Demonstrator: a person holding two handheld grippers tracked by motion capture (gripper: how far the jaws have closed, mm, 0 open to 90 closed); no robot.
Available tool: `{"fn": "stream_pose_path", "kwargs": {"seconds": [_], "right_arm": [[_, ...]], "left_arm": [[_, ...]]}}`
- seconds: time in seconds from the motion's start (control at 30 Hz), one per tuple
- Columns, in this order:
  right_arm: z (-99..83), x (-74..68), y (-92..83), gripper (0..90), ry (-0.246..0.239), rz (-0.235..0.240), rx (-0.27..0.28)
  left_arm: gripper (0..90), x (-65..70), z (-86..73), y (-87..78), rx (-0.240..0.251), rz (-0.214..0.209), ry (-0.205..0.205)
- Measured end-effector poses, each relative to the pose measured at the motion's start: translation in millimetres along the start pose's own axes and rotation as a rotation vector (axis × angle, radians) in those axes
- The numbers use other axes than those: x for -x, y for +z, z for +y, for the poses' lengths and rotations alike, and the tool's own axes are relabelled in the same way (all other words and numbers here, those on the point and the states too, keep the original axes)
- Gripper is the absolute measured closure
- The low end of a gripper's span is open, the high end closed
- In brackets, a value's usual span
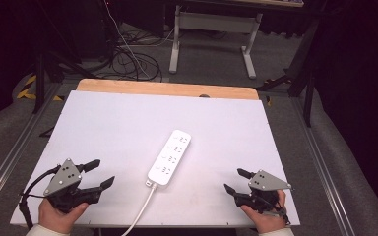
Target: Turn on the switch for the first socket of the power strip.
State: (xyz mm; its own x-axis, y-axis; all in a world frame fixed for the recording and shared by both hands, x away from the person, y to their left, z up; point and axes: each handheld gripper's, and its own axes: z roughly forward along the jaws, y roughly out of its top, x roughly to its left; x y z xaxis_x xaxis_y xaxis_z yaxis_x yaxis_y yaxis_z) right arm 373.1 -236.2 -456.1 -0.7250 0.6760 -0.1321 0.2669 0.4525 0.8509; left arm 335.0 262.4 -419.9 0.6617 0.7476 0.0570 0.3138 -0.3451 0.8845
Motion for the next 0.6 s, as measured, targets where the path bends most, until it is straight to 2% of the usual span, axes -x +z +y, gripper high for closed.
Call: {"fn": "stream_pose_path", "kwargs": {"seconds": [0.17,0.27,0.47,0.6], "right_arm": [[-0.2,-0.1,0.0,33.3,0.001,0.002,0.001],[-0.2,-0.1,-0.1,33.3,-0.001,0.002,-0.001],[-0.5,0.0,0.2,33.4,0.001,0.004,-0.002],[-0.7,0.0,0.8,33.5,0.001,0.006,-0.005]], "left_arm": [[33.1,0.5,9.5,4.8,0.016,-0.025,-0.015],[34.4,1.8,17.6,11.7,0.005,-0.036,0.001],[33.2,4.2,26.1,24.2,0.012,-0.058,-0.005],[32.7,9.2,33.7,36.6,-0.001,-0.071,0.014]]}}
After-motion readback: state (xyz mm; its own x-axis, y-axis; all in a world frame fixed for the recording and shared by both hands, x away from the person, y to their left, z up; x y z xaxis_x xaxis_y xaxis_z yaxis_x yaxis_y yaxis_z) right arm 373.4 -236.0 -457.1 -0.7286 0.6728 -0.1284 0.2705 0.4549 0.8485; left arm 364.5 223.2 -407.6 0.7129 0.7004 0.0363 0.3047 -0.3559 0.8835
